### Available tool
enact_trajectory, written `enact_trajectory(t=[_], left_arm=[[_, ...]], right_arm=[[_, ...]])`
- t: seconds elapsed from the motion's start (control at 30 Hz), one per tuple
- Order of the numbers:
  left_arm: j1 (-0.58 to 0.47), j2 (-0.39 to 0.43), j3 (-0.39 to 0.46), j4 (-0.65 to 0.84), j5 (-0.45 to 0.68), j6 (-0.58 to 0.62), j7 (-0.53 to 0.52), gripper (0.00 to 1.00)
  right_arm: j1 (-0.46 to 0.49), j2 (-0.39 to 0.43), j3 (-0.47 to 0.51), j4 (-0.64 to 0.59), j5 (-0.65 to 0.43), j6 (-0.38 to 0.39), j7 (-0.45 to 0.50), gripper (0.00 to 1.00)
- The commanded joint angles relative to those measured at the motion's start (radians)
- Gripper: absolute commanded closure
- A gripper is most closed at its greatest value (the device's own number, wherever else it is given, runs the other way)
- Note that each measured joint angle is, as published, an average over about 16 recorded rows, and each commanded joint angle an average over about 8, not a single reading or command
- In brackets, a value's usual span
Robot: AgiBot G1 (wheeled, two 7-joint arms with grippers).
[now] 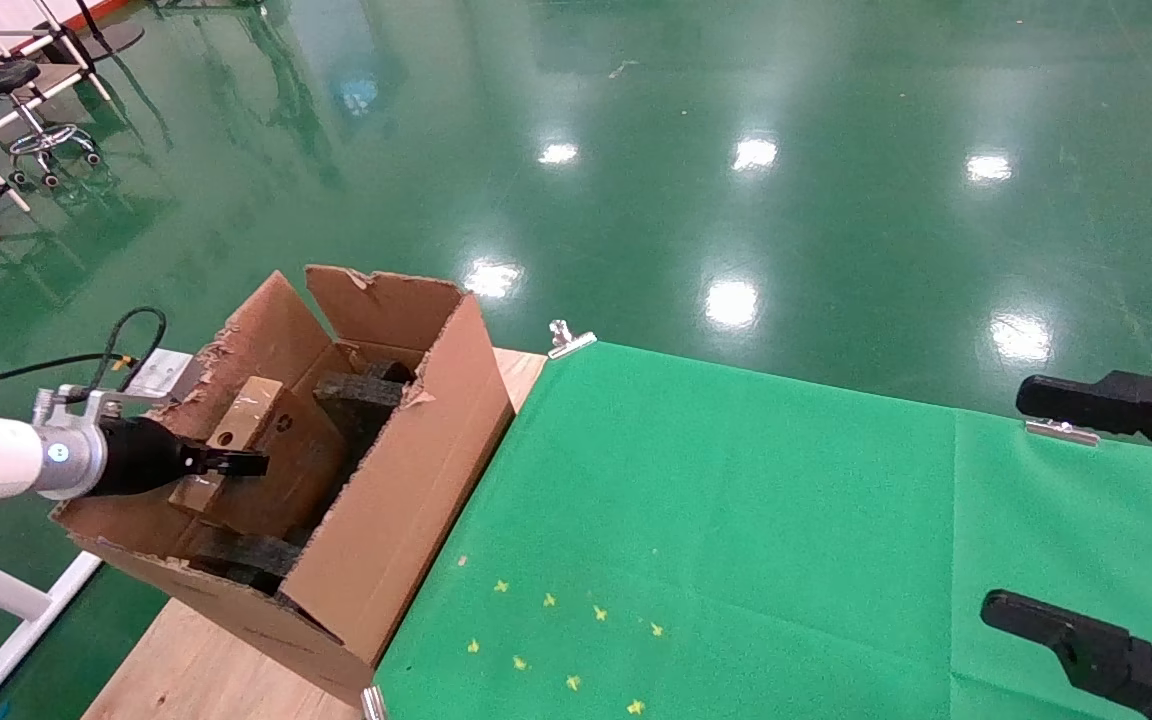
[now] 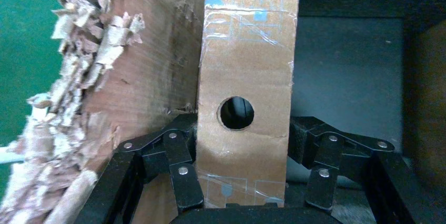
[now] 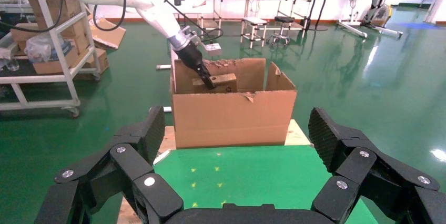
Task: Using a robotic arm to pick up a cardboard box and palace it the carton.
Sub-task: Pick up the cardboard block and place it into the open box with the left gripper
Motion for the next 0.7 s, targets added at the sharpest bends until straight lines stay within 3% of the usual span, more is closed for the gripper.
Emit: enact_trajectory(t=[0.03,0.1,0.3,0.37,0.7], left_arm=[[0.012,0.007,-0.002,-0.001,-0.004,-0.032,-0.004,0.98],[0.019,0.012,-0.004,-0.001,-0.006,-0.048,-0.008,0.90],[0.034,0.017,-0.008,0.000,-0.012,-0.070,-0.014,0.19],[0.035,0.017,-0.008,0.000,-0.013,-0.071,-0.015,0.02],[0.028,0.017,-0.009,-0.007,-0.013,-0.060,-0.009,0.00]], right_arm=[[0.000,0.000,0.000,0.000,0.000,0.000,0.000,0.00],[0.000,0.000,0.000,0.000,0.000,0.000,0.000,0.00],[0.000,0.000,0.000,0.000,0.000,0.000,0.000,0.00],[0.000,0.000,0.000,0.000,0.000,0.000,0.000,0.00],[0.000,0.000,0.000,0.000,0.000,0.000,0.000,0.00]])
